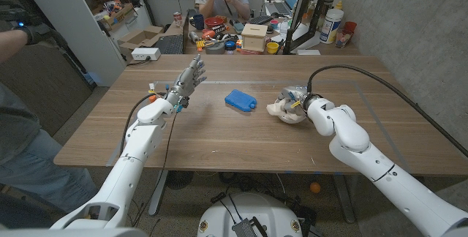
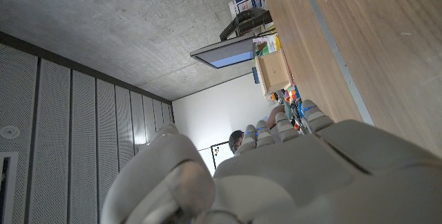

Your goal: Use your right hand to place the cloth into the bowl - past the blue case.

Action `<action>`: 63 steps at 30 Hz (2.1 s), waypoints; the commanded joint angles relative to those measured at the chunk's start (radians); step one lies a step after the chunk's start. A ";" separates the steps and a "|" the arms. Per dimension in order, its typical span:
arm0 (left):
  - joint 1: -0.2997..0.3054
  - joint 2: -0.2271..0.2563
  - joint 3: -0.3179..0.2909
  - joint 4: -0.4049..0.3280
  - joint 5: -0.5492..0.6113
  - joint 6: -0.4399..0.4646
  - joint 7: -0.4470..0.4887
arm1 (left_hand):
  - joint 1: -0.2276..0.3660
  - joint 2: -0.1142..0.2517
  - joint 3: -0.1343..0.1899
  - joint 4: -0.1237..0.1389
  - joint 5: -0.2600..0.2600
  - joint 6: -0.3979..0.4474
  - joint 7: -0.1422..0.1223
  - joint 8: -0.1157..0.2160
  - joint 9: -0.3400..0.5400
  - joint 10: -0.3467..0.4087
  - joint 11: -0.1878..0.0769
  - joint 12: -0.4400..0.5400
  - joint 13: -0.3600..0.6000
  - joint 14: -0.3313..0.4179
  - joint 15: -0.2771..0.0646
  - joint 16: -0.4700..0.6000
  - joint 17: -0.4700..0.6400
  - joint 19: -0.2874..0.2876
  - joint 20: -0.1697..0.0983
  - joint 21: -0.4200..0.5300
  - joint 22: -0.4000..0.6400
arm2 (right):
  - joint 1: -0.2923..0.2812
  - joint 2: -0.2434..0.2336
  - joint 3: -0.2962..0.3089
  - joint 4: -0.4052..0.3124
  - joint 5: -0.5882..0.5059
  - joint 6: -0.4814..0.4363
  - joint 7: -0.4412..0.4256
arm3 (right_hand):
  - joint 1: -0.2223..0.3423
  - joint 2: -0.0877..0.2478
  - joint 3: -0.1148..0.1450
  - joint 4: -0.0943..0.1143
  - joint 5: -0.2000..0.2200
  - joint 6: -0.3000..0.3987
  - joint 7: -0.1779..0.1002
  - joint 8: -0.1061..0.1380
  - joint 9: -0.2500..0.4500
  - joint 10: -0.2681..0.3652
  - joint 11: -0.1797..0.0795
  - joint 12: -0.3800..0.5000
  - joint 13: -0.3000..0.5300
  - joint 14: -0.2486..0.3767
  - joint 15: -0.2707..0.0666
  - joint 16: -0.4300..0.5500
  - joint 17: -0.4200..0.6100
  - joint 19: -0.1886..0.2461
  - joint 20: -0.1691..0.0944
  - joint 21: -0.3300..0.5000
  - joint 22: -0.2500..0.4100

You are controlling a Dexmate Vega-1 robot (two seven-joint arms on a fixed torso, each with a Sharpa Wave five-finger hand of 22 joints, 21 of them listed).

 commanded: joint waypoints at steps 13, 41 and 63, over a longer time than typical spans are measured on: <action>0.006 0.001 0.011 -0.023 -0.003 0.000 -0.014 | 0.006 0.009 -0.007 0.002 -0.003 0.017 0.003 0.005 0.003 0.002 0.002 0.003 0.006 0.000 0.000 0.001 0.003 0.003 0.004 -0.002 0.003 | -0.022 -0.051 0.035 -0.028 0.112 -0.011 -0.015 | -0.251 -0.137 -0.112 0.073 -0.006 -0.309 -0.042 -0.234 -0.089 -0.214 0.022 -0.195 -0.110 -0.206 0.148 -0.210 -0.178 -0.026 0.113 0.007 -0.077; 0.001 0.001 0.016 -0.016 -0.013 -0.009 -0.036 | 0.008 0.010 -0.012 0.002 -0.004 0.021 0.003 0.005 0.003 0.006 0.003 0.003 0.006 0.002 0.001 0.001 0.003 0.003 0.008 -0.003 0.003 | 0.055 -0.081 -0.002 -0.112 0.031 -0.009 0.117 | -0.347 -0.191 -0.170 0.102 0.012 -0.396 -0.043 -0.284 -0.099 -0.310 0.060 -0.242 -0.135 -0.274 0.182 -0.217 -0.222 -0.036 0.183 -0.044 -0.080; -0.005 0.002 0.014 -0.006 -0.018 -0.019 -0.051 | 0.009 0.011 -0.016 0.002 -0.005 0.023 0.004 0.004 0.003 0.006 0.003 0.003 0.006 0.002 0.002 0.001 0.003 0.003 0.008 -0.003 0.003 | 0.083 -0.082 0.018 -0.187 -0.055 0.015 0.214 | -0.362 -0.192 -0.178 0.108 0.022 -0.386 -0.048 -0.279 -0.100 -0.327 0.060 -0.249 -0.142 -0.295 0.169 -0.215 -0.233 -0.067 0.191 -0.072 -0.079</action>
